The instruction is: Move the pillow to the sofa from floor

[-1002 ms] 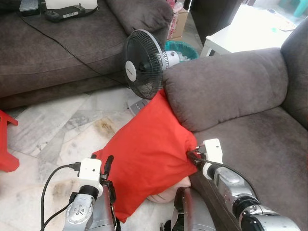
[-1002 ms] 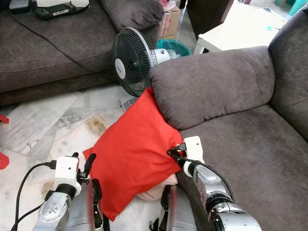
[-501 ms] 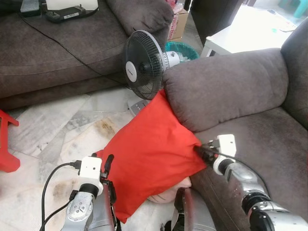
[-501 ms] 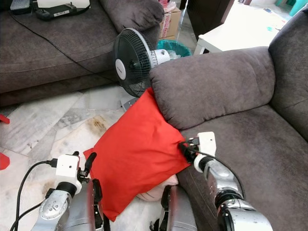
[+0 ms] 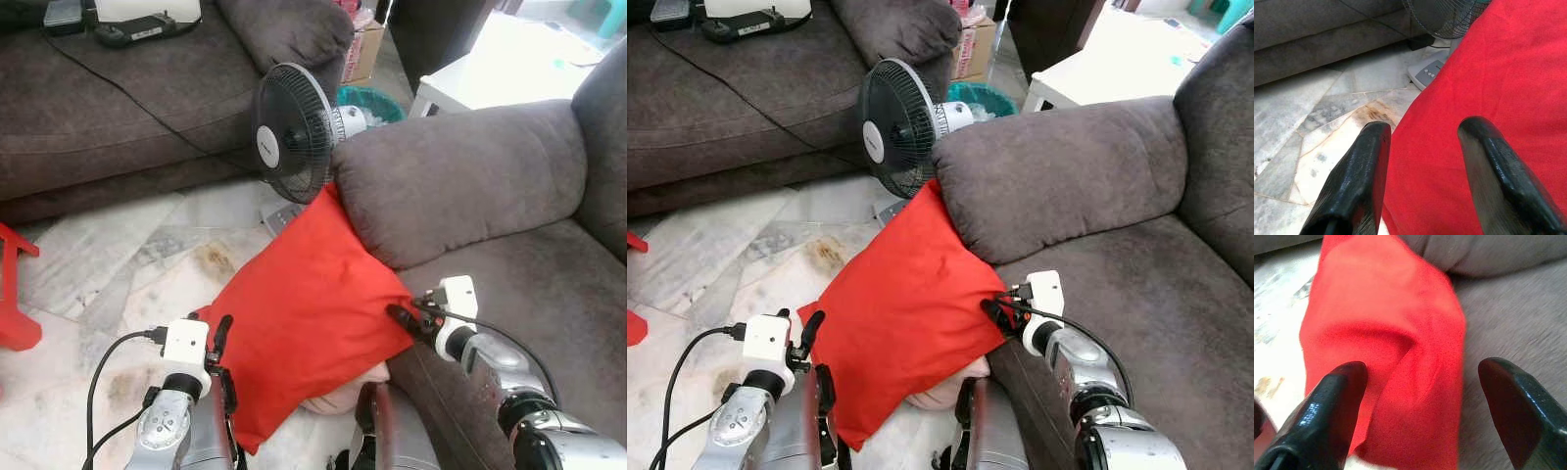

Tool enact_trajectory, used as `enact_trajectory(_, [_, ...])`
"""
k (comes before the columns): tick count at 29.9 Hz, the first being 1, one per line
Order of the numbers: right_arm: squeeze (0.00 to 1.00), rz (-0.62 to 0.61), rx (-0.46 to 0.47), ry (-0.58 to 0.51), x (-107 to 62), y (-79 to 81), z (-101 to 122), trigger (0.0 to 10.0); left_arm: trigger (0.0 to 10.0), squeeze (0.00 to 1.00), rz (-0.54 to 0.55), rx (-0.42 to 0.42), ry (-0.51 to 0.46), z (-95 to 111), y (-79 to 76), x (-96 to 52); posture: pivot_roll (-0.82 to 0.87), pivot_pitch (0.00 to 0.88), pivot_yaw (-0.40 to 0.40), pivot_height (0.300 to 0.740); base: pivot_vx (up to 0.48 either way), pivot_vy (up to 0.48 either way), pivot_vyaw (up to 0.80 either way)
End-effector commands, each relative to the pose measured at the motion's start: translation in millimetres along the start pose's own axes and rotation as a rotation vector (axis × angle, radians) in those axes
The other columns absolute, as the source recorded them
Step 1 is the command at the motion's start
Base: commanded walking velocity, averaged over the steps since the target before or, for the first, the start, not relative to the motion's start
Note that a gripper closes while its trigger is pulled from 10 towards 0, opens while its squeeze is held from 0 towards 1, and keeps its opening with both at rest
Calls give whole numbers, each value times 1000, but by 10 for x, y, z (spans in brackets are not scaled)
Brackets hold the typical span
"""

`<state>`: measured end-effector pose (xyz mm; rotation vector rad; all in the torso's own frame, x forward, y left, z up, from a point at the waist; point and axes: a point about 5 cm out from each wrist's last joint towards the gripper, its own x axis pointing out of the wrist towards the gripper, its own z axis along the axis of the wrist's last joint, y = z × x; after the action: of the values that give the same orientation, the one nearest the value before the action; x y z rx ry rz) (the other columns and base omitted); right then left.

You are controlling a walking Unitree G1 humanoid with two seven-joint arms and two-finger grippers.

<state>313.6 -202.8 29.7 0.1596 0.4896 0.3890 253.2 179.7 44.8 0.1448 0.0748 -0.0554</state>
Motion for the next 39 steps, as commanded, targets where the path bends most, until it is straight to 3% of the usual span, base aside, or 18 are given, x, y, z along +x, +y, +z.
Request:
enact_trajectory(1, [0, 16, 6, 20, -33, -19, -53, 10000, 10000, 0, -22, 0, 23, -60, -55, -20, 165, 134, -135, 571, 0, 0, 0])
enact_trajectory(7, [0, 28, 13, 6, -29, -2, -50, 10000, 10000, 0, -25, 2, 22, -62, -60, -16, 163, 129, -135, 571, 0, 0, 0])
enact_trajectory(13, [0, 35, 16, 25, 18, 114, -176, 10000, 10000, 0, -24, 4, 18, -57, -61, -18, 168, 130, -136, 571, 0, 0, 0])
enact_trajectory(21, [0, -33, 45, 14, 56, 168, -245, 10000, 10000, 0, -22, 5, 16, -59, -68, -33, 181, 133, -141, 571, 0, 0, 0])
enact_trajectory(32, [0, -132, 89, -83, 124, 199, -122, 10000, 10000, 0, -11, 10, 8, -52, -73, -52, 189, 137, -151, 571, 0, 0, 0])
enact_trajectory(39, [0, -114, 86, -68, 149, 255, -152, 10000, 10000, 0, -10, 9, 10, -57, -82, -66, 190, 143, -156, 571, 0, 0, 0])
